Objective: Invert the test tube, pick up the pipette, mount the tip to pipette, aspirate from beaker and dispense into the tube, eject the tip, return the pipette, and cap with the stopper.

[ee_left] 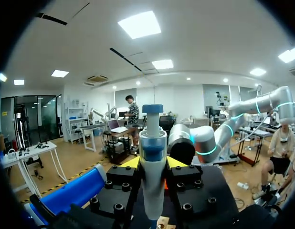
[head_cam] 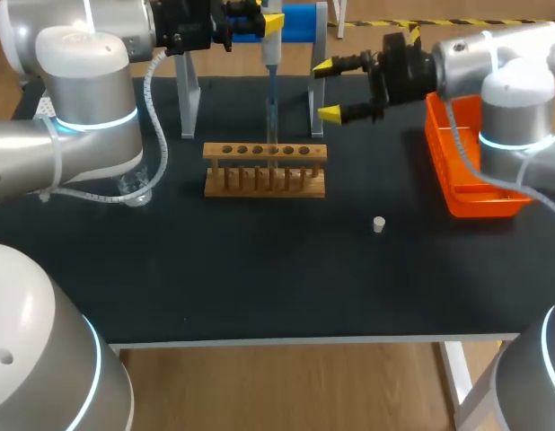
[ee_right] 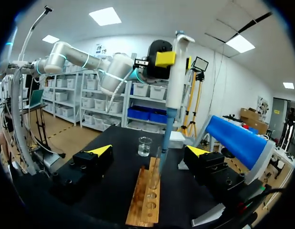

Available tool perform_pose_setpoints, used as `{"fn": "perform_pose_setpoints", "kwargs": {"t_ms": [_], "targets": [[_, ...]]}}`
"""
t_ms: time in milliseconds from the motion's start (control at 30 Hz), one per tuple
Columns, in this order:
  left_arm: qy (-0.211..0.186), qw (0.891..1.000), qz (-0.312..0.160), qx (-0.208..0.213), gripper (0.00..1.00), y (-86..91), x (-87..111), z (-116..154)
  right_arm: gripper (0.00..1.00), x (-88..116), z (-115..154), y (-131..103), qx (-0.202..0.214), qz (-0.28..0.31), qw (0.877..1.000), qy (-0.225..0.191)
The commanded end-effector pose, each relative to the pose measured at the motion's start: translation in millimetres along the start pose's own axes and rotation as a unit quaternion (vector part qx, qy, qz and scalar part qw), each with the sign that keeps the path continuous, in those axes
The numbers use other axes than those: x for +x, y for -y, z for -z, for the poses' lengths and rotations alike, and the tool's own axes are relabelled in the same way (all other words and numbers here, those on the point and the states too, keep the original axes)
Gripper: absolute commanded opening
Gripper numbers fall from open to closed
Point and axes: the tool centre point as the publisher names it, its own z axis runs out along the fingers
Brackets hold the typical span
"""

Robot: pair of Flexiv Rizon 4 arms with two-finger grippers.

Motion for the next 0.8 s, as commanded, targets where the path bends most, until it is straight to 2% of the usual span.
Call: {"fn": "perform_pose_setpoints", "kwargs": {"t_ms": [33, 400, 800], "targets": [[0.001, 1.000, 0.000, 0.000, 0.00, 0.2, 0.3, 0, 1.00, -14, -14, 18, -0.009, -0.011, 1.000, -0.017], [0.001, 1.000, 0.000, 0.000, 0.00, 0.2, 0.3, 0, 1.00, -24, -45, 38, -0.005, -0.009, 0.999, -0.037], [0.001, 1.000, 0.000, 0.000, 0.00, 0.2, 0.3, 0, 1.00, -35, -75, 50, 0.030, -0.029, 0.999, -0.036]]}}
